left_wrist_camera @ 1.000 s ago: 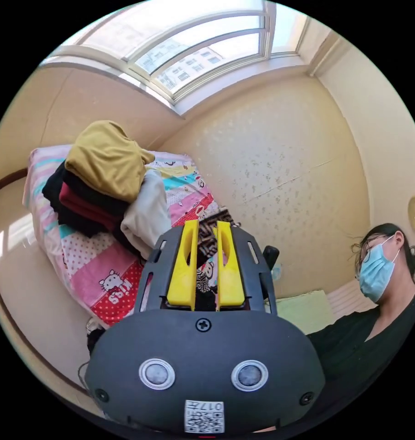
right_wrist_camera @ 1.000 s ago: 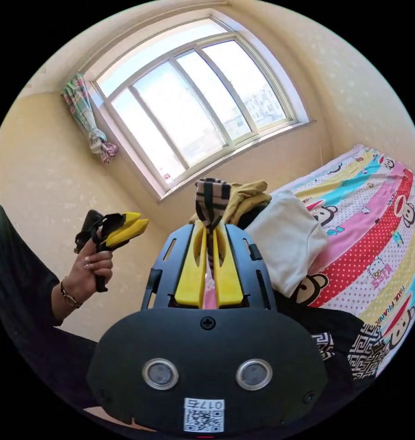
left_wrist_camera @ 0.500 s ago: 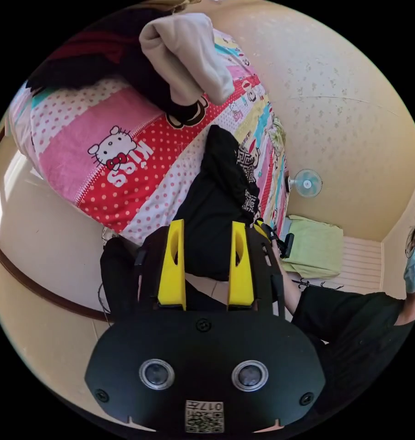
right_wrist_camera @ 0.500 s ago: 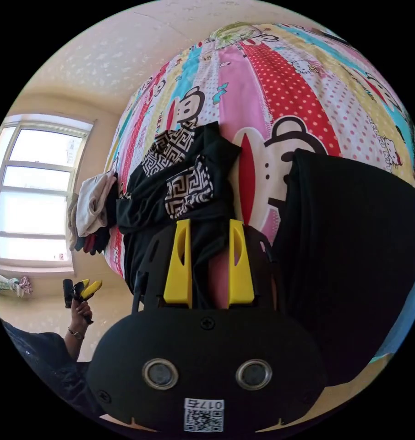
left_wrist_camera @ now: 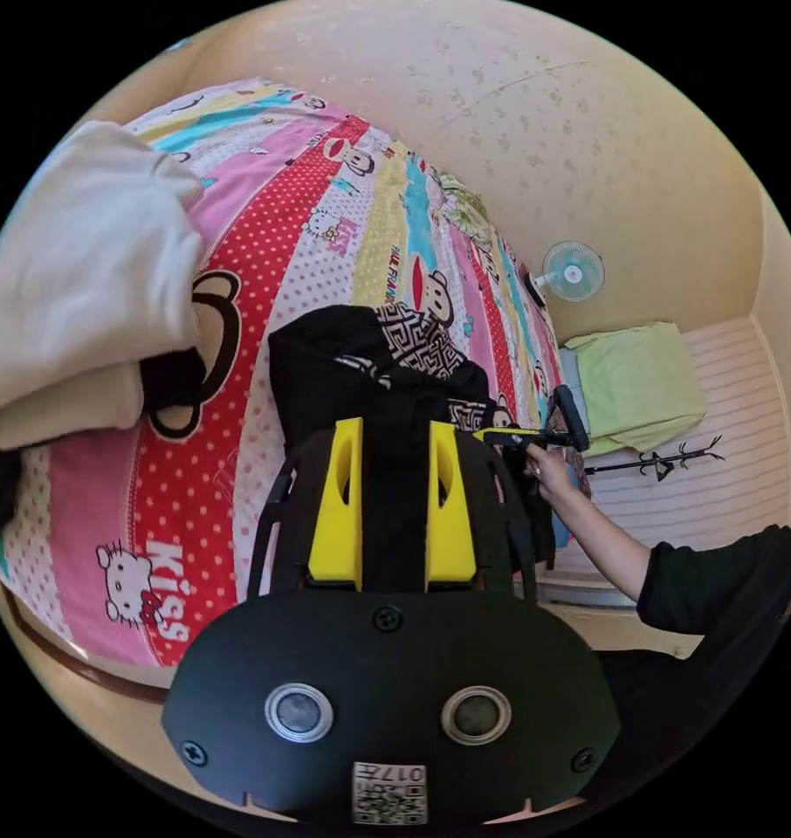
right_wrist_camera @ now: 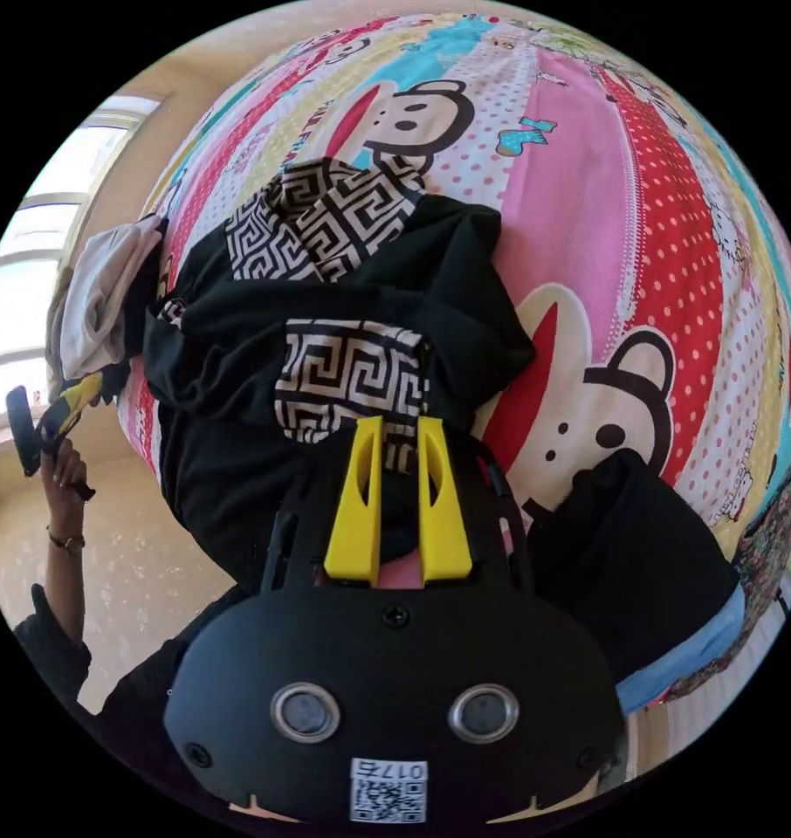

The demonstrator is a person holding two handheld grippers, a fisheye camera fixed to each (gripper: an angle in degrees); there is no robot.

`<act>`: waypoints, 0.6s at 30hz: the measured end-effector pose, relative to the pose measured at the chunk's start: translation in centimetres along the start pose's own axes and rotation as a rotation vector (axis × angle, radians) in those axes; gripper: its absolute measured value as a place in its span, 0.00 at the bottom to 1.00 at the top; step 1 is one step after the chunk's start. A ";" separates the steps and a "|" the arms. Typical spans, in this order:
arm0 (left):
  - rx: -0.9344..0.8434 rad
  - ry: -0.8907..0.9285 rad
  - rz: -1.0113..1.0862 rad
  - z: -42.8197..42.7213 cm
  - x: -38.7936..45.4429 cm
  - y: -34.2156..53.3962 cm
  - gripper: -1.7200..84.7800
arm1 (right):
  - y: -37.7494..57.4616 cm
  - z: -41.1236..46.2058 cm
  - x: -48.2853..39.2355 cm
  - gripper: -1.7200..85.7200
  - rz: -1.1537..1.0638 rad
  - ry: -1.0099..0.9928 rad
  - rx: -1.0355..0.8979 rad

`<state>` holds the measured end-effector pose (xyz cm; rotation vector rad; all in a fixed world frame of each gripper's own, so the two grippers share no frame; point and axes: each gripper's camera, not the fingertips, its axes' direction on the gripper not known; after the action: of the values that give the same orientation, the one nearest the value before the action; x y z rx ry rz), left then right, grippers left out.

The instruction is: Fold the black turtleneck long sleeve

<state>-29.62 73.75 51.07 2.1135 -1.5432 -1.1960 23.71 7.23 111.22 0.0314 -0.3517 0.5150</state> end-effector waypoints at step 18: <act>0.017 0.068 -0.033 2.6 -9.2 -2.2 0.12 | 6.8 -6.4 3.4 0.10 0.049 0.020 0.132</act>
<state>-30.94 83.36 52.25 2.1757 -1.5000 -1.1130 25.20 15.57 106.00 0.1457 -0.2988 0.5858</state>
